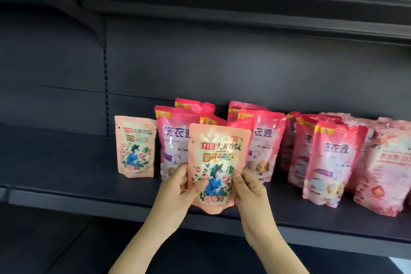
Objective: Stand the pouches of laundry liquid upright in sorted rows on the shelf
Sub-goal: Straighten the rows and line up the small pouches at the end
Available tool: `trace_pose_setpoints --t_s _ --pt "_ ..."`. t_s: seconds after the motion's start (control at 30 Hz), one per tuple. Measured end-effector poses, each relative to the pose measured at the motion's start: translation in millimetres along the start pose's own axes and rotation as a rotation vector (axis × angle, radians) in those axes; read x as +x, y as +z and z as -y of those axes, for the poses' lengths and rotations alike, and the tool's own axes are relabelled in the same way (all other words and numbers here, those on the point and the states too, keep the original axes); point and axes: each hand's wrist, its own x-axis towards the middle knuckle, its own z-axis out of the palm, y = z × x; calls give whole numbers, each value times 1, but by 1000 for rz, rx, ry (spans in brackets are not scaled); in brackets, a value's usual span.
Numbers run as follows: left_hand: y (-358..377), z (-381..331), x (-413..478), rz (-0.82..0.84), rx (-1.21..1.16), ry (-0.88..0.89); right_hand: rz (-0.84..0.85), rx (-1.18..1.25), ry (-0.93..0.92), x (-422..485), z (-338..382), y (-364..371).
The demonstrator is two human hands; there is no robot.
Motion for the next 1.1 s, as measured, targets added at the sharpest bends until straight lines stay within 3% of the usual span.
trace_pose_setpoints --t_s 0.13,0.37,0.53,0.8,1.1 --pt "-71 8 2 -10 38 -15 1 84 18 0 -26 70" --pt "-165 30 19 -185 313 -11 -9 60 24 19 -58 177" --pt "-191 53 25 -176 340 -70 -25 -108 61 28 -85 204" --pt "-196 80 26 -128 410 -76 -12 -807 -43 29 -95 196" --pt "-202 82 71 -64 561 -97 -81 -947 -7 71 -109 215"
